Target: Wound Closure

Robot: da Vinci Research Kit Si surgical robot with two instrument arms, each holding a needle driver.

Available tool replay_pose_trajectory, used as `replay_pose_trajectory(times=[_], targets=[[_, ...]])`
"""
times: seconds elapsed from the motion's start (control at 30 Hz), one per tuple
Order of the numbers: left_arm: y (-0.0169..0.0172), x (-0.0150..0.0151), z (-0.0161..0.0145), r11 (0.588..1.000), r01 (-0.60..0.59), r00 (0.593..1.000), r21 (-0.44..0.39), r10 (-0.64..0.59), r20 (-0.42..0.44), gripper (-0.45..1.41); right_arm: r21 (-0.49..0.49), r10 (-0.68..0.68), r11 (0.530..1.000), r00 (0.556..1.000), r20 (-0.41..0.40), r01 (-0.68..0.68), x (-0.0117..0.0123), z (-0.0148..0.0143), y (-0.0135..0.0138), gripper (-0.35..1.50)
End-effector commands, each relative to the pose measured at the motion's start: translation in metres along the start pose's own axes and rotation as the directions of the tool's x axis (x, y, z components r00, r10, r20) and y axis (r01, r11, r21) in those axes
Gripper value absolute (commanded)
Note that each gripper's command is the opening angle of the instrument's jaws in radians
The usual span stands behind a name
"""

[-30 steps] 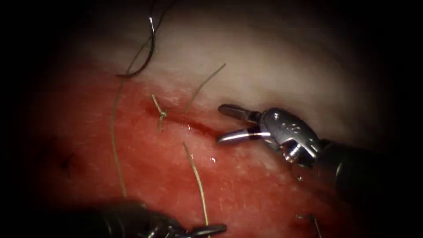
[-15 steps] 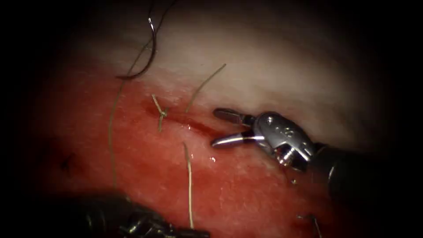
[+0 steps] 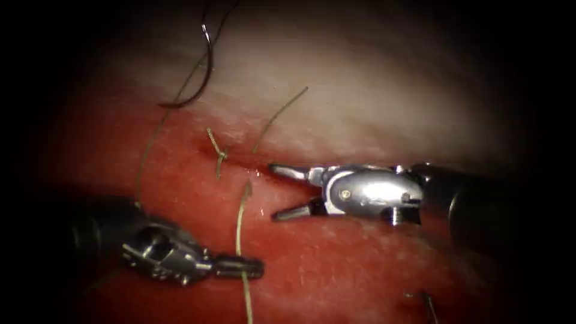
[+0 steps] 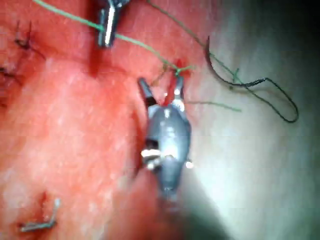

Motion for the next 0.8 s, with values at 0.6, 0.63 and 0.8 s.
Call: replay_pose_trajectory(times=[0.6,0.63,0.8], targets=[[-0.0008,-0.0042,0.0004,1.0,0.011,1.0,0.004,-0.011,0.002,-0.45,-0.012,-0.129,0.992,0.987,-0.093,0.129,0.0027,0.0053,-0.0019,1.38],[-0.0008,-0.0042,0.0004,1.0,0.011,1.0,0.004,-0.011,0.002,-0.45,-0.012,-0.134,0.991,0.986,-0.094,0.134,0.0028,0.0053,-0.0019,1.38],[-0.0008,-0.0042,0.0005,1.0,0.018,1.0,0.005,-0.018,0.003,-0.45,-0.01,-0.141,0.99,0.985,-0.098,0.14,0.003,0.0053,-0.0021,1.33]])
